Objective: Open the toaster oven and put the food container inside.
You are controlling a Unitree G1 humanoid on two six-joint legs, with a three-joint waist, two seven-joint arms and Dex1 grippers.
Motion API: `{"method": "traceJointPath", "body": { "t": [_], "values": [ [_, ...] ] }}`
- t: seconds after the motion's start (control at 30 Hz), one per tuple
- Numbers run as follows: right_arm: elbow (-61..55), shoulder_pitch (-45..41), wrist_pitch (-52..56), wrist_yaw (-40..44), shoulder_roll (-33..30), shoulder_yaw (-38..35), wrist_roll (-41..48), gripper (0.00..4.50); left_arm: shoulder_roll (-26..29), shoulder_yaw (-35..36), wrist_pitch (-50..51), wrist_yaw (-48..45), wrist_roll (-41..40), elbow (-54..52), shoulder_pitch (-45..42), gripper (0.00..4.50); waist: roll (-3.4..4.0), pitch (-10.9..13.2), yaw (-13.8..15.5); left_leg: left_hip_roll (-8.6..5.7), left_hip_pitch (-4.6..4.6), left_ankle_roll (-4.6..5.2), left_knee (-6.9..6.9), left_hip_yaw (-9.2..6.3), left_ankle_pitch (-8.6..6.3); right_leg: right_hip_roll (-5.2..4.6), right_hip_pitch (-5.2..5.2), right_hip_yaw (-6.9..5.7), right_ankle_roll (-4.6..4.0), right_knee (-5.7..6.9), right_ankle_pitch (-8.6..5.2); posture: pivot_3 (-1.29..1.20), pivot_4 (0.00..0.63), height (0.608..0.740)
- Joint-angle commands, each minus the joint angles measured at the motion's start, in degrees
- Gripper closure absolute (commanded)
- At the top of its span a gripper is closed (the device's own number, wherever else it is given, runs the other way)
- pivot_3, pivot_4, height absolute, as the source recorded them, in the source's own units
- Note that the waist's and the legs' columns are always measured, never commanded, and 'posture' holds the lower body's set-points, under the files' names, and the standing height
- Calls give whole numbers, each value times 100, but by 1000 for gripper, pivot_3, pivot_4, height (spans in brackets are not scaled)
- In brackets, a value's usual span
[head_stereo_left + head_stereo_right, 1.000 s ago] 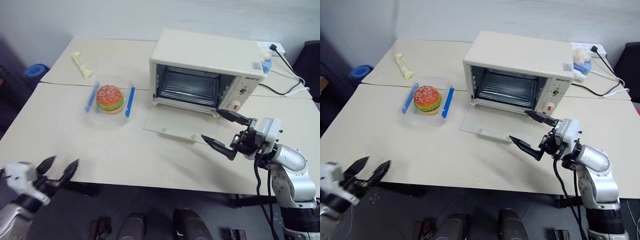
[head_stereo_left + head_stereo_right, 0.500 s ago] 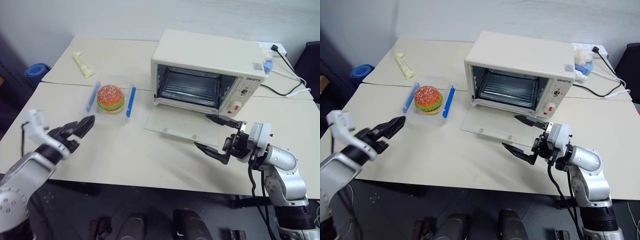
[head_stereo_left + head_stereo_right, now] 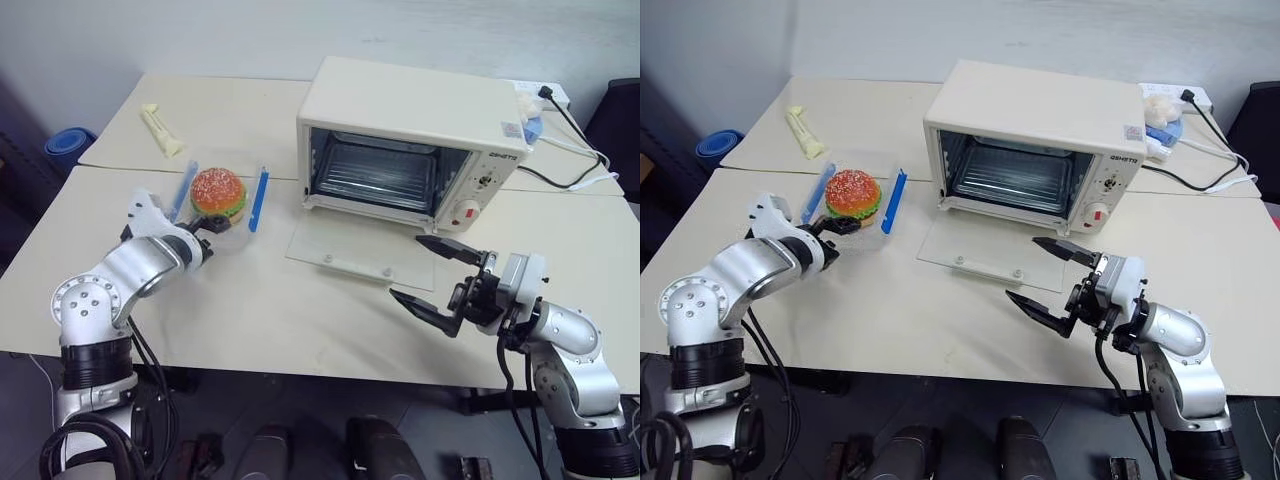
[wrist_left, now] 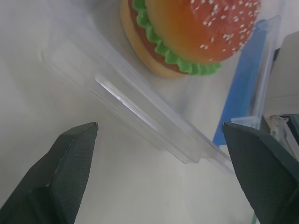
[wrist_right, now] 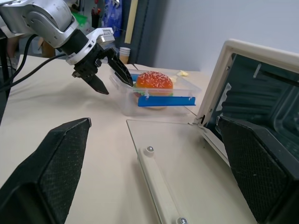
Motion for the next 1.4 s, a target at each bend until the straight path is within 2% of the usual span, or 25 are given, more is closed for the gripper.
{"method": "traceJointPath", "body": {
  "t": [0.03, 0.13, 0.47, 0.53, 0.6, 0.73, 0.8, 0.97, 1.17, 1.4],
  "values": [
    [-338, 112, -67, -159, 18, -106, -19, 0, 47, -18, -17, -308, 439, 165, -249, 8, 0, 0, 9, -3, 1, 0, 0, 0, 0, -1, 0, 0, 0, 2, 0, 0, 150, 740],
    [-420, 203, -85, -268, 31, -87, -58, 0, 104, 36, -38, -424, 902, 368, -307, 606, 0, 0, 5, -4, 2, -1, -1, 0, 1, -1, 0, 0, 0, 2, 0, 0, 150, 740],
    [-428, 314, -124, -403, 17, -78, -169, 0, 511, 392, 192, -1105, 1978, 955, -616, 3694, 0, 0, -6, -3, 3, -5, -2, 2, 4, 0, -1, 1, 0, 3, 0, 0, 150, 740],
    [-417, 323, -127, -396, -7, -93, -177, 0, 741, 402, 296, -1531, 2262, 1123, -748, 4198, 0, 0, -11, -3, 2, -5, -3, 2, 3, 0, -3, 1, 0, 4, 0, 0, 150, 740],
    [-408, 346, -128, -384, -29, -113, -180, 0, 1113, 316, 452, -2114, 2630, 1316, -879, 4346, -5, 3, -15, -3, 1, -5, -3, 1, 4, 0, -5, 0, 0, 5, 0, 0, 150, 740],
    [-391, 414, -131, -368, -86, -201, -171, 0, 2086, -164, 929, -3775, 3402, 1575, -1113, 4346, -8, 4, -61, -4, -3, -7, -11, 2, 5, 2, -12, -1, -1, 4, -1, 0, 150, 740],
    [-394, 484, -116, -409, -148, -346, -152, 0, 2618, -675, 1538, -5000, 3528, 1420, -1237, 4346, -7, 4, -82, -9, -4, -6, -16, 2, 5, 0, -11, -2, -2, 1, -1, 0, 150, 740],
    [-393, 719, -103, -488, -281, -703, -152, 0, 3076, -1630, 1893, -6797, 4192, 913, -1593, 4346, -7, 4, -42, -19, -4, 6, -19, -4, 5, -14, -5, 0, -4, -7, -2, 0, 150, 740],
    [-524, 1342, -140, -592, -317, -1145, -195, 0, 2031, -1946, 2272, -7284, 4560, 685, -2365, 4346, -9, 5, 18, -14, -17, 10, -15, -9, 5, -11, -5, -2, -2, -16, -1, 0, 150, 740],
    [-911, 1873, -158, -849, -174, -1279, -234, 0, 685, -1982, 2349, -7083, 5345, 1320, -3055, 4346, -9, 5, -65, -10, -12, 11, -15, 3, 6, -3, -10, 5, 0, -5, -1, 0, 150, 740]
  ]
}}
